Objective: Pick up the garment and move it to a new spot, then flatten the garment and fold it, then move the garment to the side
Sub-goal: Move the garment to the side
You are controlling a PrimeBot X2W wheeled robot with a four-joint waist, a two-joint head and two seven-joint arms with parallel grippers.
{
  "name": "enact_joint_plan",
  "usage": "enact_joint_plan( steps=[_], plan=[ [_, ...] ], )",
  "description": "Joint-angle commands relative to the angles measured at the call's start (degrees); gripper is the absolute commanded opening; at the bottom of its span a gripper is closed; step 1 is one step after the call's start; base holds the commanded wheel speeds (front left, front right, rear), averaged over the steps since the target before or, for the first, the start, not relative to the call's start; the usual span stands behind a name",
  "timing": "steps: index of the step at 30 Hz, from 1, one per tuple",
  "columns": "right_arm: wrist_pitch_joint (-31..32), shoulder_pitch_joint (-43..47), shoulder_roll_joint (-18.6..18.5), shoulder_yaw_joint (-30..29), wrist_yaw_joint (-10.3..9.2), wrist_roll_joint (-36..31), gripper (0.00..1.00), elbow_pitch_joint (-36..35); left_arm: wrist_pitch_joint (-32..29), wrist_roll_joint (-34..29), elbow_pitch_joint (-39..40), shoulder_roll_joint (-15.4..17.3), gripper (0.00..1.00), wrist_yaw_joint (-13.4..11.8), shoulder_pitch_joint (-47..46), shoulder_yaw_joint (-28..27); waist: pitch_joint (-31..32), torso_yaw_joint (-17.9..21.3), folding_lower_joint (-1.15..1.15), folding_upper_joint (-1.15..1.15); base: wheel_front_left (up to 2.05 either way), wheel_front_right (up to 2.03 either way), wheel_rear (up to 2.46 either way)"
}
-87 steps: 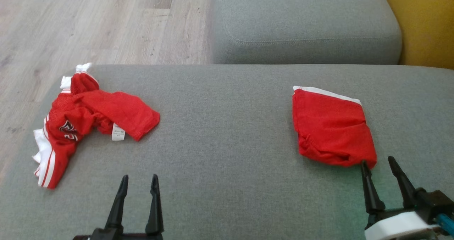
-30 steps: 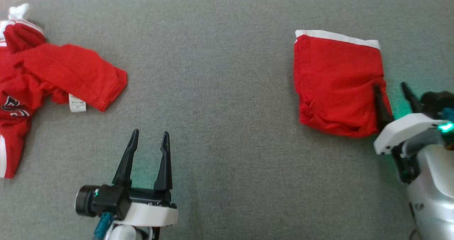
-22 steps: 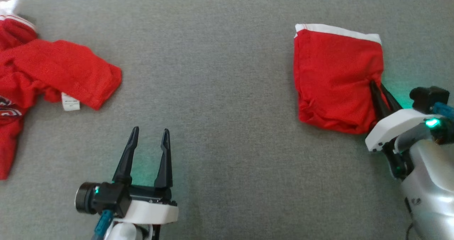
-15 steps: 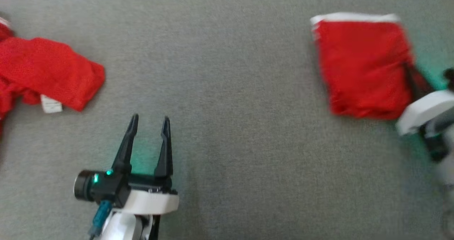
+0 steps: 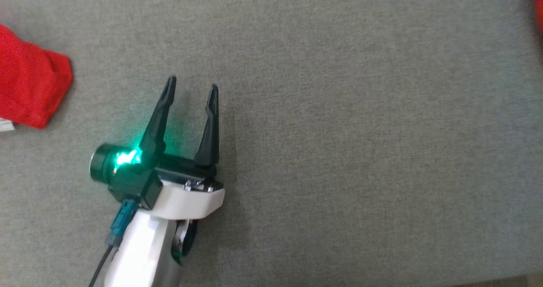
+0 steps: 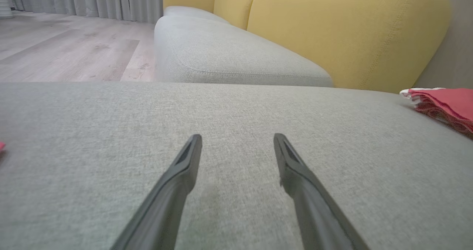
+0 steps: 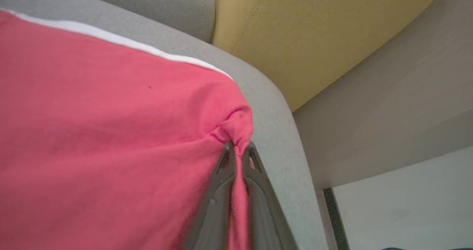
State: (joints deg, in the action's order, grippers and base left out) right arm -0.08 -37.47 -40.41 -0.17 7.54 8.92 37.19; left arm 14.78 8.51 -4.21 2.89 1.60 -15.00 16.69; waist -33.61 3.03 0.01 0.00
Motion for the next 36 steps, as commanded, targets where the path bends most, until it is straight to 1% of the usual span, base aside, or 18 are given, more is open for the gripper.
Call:
enact_joint_plan(
  steps=[1,4,6,7,9,11,12,13,15,16,17,20,24,26,29,31,33,36],
  plan=[
    [0.8,0.3,-3.01,-1.76,-0.05,-1.05,0.0,-2.35,0.22,-0.48,1.06,-0.02,1.0,0.25,-1.09,-1.1,-2.32,-0.24,-0.01,0.0,0.0,0.0,0.0],
    [2.46,1.01,-4.61,-4.73,-0.05,-6.02,0.0,-4.77,0.22,-0.41,0.96,-0.02,1.0,0.46,-2.16,-0.71,-3.09,-0.71,-0.01,0.0,0.0,0.0,0.0],
    [4.29,2.0,-3.77,-7.41,-0.05,-7.67,0.0,-6.21,0.22,-0.31,0.83,-0.02,1.0,0.61,-2.49,-0.72,-3.19,-1.04,-0.01,0.0,0.0,0.0,0.0],
    [5.11,2.59,-3.35,-8.61,-0.05,-8.34,0.09,-6.98,0.22,-0.21,0.82,-0.02,1.0,0.57,-2.58,-0.79,-3.19,-1.19,-0.01,0.0,0.0,0.0,0.0],
    [6.31,4.0,-2.94,-10.53,-0.05,-10.35,0.16,-8.59,0.22,0.04,0.78,-0.02,1.0,0.49,-2.65,-0.79,-3.09,-1.55,-0.01,0.0,0.0,0.0,0.0],
    [7.2,5.14,-2.15,-12.78,-0.05,-12.46,0.17,-10.13,0.22,0.21,0.63,-0.02,1.0,0.45,-2.61,-0.67,-2.79,-1.84,-0.01,0.0,0.0,0.0,0.0],
    [7.91,5.65,-1.3,-13.99,-0.05,-13.38,0.27,-10.71,0.22,0.36,0.57,-0.02,1.0,0.37,-2.52,-0.64,-2.51,-2.01,-0.01,0.0,0.0,0.0,0.0],
    [8.82,6.26,-0.46,-14.93,-0.05,-14.35,1.0,-11.25,0.22,0.57,0.57,-0.02,1.0,0.24,-2.38,-0.66,-2.17,-2.16,-0.01,0.0,0.0,0.0,0.0],
    [9.82,7.52,0.99,-16.18,-0.05,-16.43,1.0,-12.83,0.22,0.98,0.61,-0.02,1.0,-0.06,-2.02,-0.74,-1.28,-2.49,-0.01,0.0,0.0,0.0,0.0],
    [9.82,7.52,0.99,-16.18,-0.05,-16.43,1.0,-12.83,0.22,0.98,0.61,-0.02,1.0,-0.06,-2.02,-0.74,-1.28,-2.49,-0.01,0.0,0.0,0.0,0.0],
    [9.5,8.62,2.34,-16.59,-0.05,-18.27,1.0,-14.9,0.22,1.18,0.56,-0.02,1.0,-0.29,-1.5,-0.91,-0.01,-2.63,-0.01,0.0,0.0,0.0,0.0],
    [7.47,9.64,4.99,-17.38,-0.05,-21.33,1.0,-17.94,0.22,1.07,0.2,-0.02,1.0,-0.45,-0.18,-1.28,2.96,-2.6,-0.01,0.0,0.0,0.0,0.0],
    [2.95,10.69,11.63,-16.7,-0.05,-22.59,1.0,-20.47,0.22,1.0,-0.29,-0.02,1.0,-0.61,2.24,-2.06,8.59,-2.19,-0.01,0.0,0.0,0.0,0.0],
    [0.14,11.47,15.77,-14.99,-0.05,-21.08,1.0,-20.69,0.22,1.32,-0.63,-0.02,1.0,-0.9,3.84,-2.56,11.87,-1.79,-0.01,0.0,0.0,0.0,0.0],
    [-4.96,13.63,20.78,-9.79,-0.05,-18.12,1.0,-19.88,0.22,1.37,-1.66,-0.02,1.0,-1.66,6.49,-3.34,17.06,-1.26,-0.01,0.0,0.0,0.0,0.0],
    [-7.73,15.57,23.94,-6.09,-0.05,-14.63,1.0,-17.94,0.22,1.56,-2.43,-0.02,1.0,-2.46,8.29,-4.08,20.8,-1.07,-0.01,0.0,0.0,0.0,0.0],
    [-10.86,17.29,26.69,-3.22,-0.05,-10.23,1.0,-16.11,0.22,2.15,-2.95,-0.02,1.0,-3.34,9.97,-5.02,23.99,-1.0,-0.01,0.0,0.0,0.0,0.0],
    [-14.05,19.81,29.82,-0.36,-0.05,-6.13,1.0,-13.75,0.22,2.84,-3.69,-0.02,1.0,-4.75,11.68,-6.44,28.38,-1.32,-0.01,0.0,0.0,0.0,0.0]
  ],
)
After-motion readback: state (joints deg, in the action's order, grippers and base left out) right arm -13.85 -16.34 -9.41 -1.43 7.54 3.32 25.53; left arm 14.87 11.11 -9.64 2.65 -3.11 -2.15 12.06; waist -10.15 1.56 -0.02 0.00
